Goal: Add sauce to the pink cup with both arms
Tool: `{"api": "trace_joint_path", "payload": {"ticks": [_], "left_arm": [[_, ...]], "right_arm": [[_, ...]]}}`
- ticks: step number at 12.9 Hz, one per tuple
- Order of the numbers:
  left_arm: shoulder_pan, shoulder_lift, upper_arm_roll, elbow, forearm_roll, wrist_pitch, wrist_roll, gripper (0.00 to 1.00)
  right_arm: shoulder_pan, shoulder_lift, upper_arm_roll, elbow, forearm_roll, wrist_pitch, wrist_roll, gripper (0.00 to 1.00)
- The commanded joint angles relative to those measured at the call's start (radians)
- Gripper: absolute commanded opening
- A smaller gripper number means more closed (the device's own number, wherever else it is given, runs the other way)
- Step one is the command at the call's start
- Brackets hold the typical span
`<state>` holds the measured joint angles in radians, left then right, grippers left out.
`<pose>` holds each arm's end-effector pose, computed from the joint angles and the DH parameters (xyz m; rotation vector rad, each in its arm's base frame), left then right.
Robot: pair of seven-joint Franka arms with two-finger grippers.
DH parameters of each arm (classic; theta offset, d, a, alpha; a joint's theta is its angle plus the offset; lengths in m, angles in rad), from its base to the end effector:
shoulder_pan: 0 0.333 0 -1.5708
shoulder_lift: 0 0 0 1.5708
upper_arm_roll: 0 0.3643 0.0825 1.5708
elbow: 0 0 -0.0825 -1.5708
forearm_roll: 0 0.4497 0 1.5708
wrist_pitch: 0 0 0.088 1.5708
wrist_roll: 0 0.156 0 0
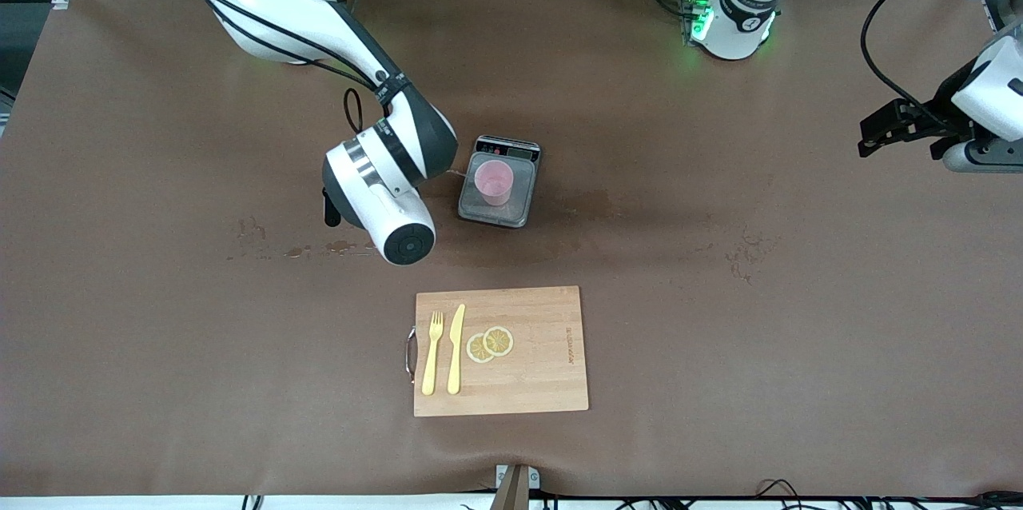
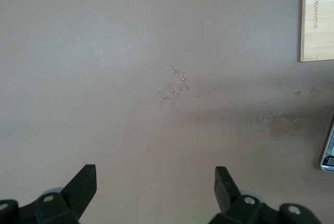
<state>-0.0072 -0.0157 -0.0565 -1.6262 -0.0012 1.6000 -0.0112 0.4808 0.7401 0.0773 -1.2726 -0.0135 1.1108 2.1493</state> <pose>0.6145 -0.0396 0.6062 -3.1404 0.0824 0.0165 0.5839 0.3498 0.2638 1.5831 -1.6079 -0.2864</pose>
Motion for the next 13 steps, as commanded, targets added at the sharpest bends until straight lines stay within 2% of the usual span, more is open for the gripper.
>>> {"api": "trace_joint_path", "payload": {"ticks": [1, 6, 9, 13], "left_arm": [[-0.004, -0.023, 0.001, -0.018, -0.022, 0.000, -0.015, 1.00], [-0.005, -0.018, -0.003, -0.018, -0.022, 0.003, -0.018, 1.00], [-0.004, -0.018, -0.009, -0.020, -0.013, 0.003, -0.018, 1.00], [-0.004, -0.018, -0.016, -0.018, -0.008, 0.003, -0.018, 1.00]], "right_arm": [[0.006, -0.004, -0.008, 0.007, -0.017, -0.022, 0.009, 0.38], [-0.053, -0.010, -0.005, 0.009, 0.029, -0.006, -0.103, 0.37], [-0.151, -0.045, -0.004, 0.009, 0.110, -0.006, -0.331, 0.36], [-0.269, -0.048, -0.002, 0.009, 0.173, -0.011, -0.494, 0.36]]}}
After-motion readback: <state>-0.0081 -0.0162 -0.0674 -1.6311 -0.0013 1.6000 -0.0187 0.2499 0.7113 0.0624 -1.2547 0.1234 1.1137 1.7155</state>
